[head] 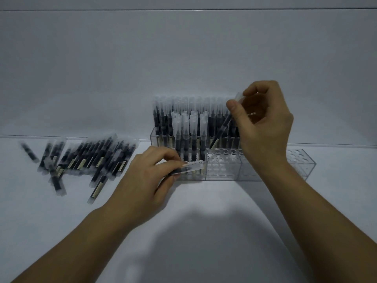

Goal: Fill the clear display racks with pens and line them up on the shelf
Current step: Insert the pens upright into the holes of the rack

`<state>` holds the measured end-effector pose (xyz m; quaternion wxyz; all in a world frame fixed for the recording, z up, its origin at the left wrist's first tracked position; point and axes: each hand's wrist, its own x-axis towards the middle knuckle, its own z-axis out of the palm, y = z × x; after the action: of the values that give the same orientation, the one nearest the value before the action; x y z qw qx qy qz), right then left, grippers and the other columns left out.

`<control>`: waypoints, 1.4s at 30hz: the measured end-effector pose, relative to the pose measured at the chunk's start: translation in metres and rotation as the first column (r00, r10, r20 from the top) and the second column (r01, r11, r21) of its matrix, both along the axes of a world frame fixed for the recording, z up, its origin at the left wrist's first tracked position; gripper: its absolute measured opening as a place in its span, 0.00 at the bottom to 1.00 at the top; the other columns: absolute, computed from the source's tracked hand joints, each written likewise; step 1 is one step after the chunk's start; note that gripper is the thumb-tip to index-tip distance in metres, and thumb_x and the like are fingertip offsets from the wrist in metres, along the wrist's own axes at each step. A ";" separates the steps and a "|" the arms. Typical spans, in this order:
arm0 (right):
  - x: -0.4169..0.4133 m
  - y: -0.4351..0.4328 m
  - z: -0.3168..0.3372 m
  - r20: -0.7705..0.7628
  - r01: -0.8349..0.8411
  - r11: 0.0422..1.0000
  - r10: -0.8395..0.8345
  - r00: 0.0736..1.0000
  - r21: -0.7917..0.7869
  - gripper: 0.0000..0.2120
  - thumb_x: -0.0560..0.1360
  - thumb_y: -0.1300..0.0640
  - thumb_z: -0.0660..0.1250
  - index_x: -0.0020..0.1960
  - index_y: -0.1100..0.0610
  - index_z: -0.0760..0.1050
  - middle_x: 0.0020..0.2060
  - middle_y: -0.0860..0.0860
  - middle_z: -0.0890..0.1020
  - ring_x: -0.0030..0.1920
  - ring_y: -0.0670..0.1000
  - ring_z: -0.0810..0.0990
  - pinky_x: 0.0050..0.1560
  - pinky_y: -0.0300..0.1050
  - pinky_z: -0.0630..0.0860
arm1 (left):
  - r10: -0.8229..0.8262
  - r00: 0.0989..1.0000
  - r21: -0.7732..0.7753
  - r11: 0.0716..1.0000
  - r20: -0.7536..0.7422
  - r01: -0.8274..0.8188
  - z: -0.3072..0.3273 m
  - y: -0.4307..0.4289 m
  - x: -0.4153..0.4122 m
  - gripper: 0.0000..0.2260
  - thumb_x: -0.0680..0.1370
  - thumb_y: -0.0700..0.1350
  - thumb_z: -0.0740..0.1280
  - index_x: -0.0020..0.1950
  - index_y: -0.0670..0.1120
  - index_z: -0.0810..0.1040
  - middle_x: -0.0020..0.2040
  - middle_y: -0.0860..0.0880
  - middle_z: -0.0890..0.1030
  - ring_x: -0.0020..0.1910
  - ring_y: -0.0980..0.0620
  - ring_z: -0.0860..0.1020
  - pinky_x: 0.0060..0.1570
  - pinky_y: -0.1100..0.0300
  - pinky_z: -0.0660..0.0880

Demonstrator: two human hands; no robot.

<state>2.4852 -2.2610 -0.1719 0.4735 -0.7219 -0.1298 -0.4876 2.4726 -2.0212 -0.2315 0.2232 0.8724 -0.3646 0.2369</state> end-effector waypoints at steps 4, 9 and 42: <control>0.004 0.003 -0.004 -0.012 0.000 0.995 -0.001 1.000 -0.099 0.10 0.77 0.57 0.75 0.51 0.53 0.74 0.39 0.48 0.81 0.39 0.46 0.80 0.40 0.40 0.79 | 0.037 0.999 0.016 0.999 0.008 -0.037 0.001 -0.003 0.000 0.13 0.79 0.48 0.60 0.58 0.47 0.82 0.55 0.54 0.77 0.53 0.53 0.74 0.48 0.52 0.72; 0.011 0.006 -0.013 -0.045 -0.025 0.981 0.016 0.999 -0.193 0.08 0.77 0.57 0.75 0.53 0.57 0.78 0.38 0.44 0.80 0.39 0.45 0.81 0.42 0.33 0.77 | 0.044 0.999 0.011 0.999 0.021 -0.044 0.000 -0.003 0.000 0.13 0.79 0.47 0.59 0.57 0.47 0.81 0.55 0.53 0.77 0.52 0.53 0.73 0.46 0.51 0.72; -0.015 0.026 -0.002 -0.325 -0.560 0.825 0.550 0.769 0.072 0.11 0.77 0.69 0.71 0.58 0.61 0.80 0.40 0.62 0.81 0.35 0.63 0.82 0.36 0.51 0.82 | -0.017 0.993 -0.091 0.996 -0.113 0.007 0.000 -0.001 -0.004 0.17 0.81 0.56 0.58 0.63 0.50 0.78 0.58 0.57 0.75 0.58 0.54 0.73 0.53 0.50 0.73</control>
<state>2.4702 -2.2354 -0.1740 0.6007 -0.7294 -0.2625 -0.1954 2.4686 -2.0227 -0.2318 0.2842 0.8714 -0.3454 0.2016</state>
